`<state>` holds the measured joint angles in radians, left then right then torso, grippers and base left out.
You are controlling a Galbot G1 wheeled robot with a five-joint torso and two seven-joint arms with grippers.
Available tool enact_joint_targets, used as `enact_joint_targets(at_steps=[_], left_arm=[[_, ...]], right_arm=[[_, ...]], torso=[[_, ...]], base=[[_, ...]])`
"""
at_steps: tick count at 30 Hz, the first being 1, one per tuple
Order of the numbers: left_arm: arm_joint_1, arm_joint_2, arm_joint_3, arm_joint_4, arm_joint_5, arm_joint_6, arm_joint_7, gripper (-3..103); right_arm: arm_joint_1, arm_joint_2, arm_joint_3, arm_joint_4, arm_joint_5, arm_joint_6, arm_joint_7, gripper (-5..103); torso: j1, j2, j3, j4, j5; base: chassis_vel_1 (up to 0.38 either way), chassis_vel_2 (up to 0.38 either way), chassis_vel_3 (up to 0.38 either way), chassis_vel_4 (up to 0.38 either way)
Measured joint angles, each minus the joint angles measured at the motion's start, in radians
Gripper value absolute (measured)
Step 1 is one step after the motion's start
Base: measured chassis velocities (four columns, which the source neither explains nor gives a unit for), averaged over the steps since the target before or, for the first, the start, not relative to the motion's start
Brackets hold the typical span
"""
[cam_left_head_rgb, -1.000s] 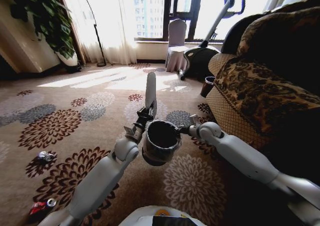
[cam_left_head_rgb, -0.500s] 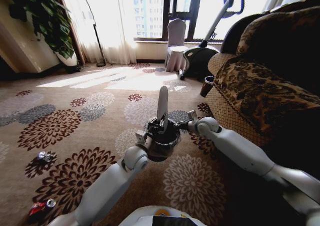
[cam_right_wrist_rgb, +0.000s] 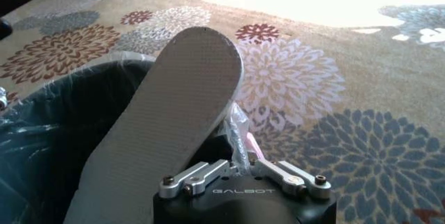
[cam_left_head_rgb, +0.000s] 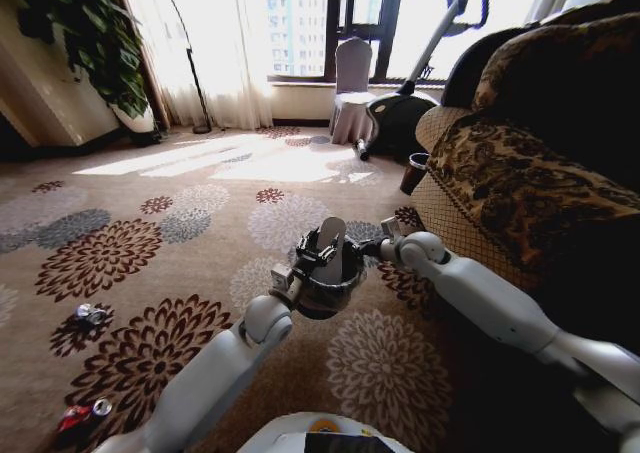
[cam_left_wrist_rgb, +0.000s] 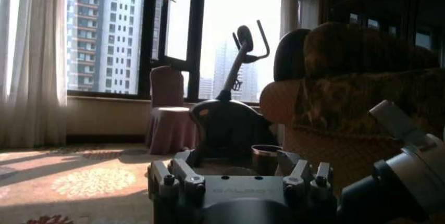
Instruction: Pick up the trash from the ground and place it into the trash bin.
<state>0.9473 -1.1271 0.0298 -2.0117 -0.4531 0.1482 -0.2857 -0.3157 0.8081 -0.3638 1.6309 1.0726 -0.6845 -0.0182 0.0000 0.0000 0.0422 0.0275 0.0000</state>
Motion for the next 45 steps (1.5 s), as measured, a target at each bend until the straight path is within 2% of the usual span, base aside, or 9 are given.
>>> enact_joint_targets(at_steps=[1,5,6,10,14,19,32,43,45], left_arm=[[0.007,-0.007,-0.022,-0.009,-0.010,0.014,-0.035,84],[0.033,-0.013,-0.108,-0.027,-0.058,0.089,-0.116,84],[0.044,-0.012,-0.139,-0.027,-0.076,0.122,-0.146,98],[0.117,0.007,-0.226,-0.015,-0.114,0.181,-0.182,100],[0.204,-0.008,-0.254,-0.002,-0.114,0.171,-0.183,100],[0.266,-0.042,-0.255,0.017,-0.104,0.167,-0.201,100],[0.290,-0.050,-0.248,0.060,-0.039,0.161,-0.177,100],[0.286,-0.054,-0.239,0.071,-0.019,0.151,-0.160,100],[0.288,-0.057,-0.235,0.074,-0.010,0.151,-0.154,100]], right_arm=[[-0.009,-0.008,0.009,0.005,-0.003,0.006,0.000,1],[-0.037,-0.026,0.038,0.019,-0.034,0.023,0.000,1],[-0.051,-0.038,0.051,0.026,-0.057,0.035,0.000,1],[-0.105,-0.069,0.092,0.049,-0.105,0.065,0.000,1],[-0.151,-0.080,0.118,0.057,-0.173,0.105,0.000,1],[-0.177,-0.083,0.127,0.056,-0.218,0.133,0.000,1],[-0.181,-0.074,0.112,0.065,-0.225,0.122,0.000,1],[-0.197,-0.088,0.113,0.103,-0.218,0.105,0.000,1],[-0.212,-0.094,0.123,0.114,-0.218,0.099,0.000,1]], torso=[[0.000,0.000,0.000,-0.0001,0.0000],[0.000,0.000,0.000,0.0000,0.0003],[0.000,0.000,0.000,0.0001,0.0001],[0.000,0.000,0.000,-0.0003,0.0002],[0.000,0.000,0.000,0.0004,0.0003],[0.000,0.000,0.000,-0.0003,0.0003],[0.000,0.000,0.000,-0.0006,0.0002],[0.000,0.000,0.000,0.0000,0.0007],[0.000,0.000,0.000,0.0003,-0.0011]], base=[[0.000,0.000,0.000,0.000],[0.000,0.000,0.000,0.000],[0.000,0.000,0.000,0.000],[0.000,0.000,0.000,0.000],[0.000,0.000,0.000,0.000],[0.000,0.000,0.000,0.000],[0.029,0.027,-0.007,-0.012],[0.279,0.290,-0.132,-0.139],[0.387,0.393,-0.192,-0.206]])
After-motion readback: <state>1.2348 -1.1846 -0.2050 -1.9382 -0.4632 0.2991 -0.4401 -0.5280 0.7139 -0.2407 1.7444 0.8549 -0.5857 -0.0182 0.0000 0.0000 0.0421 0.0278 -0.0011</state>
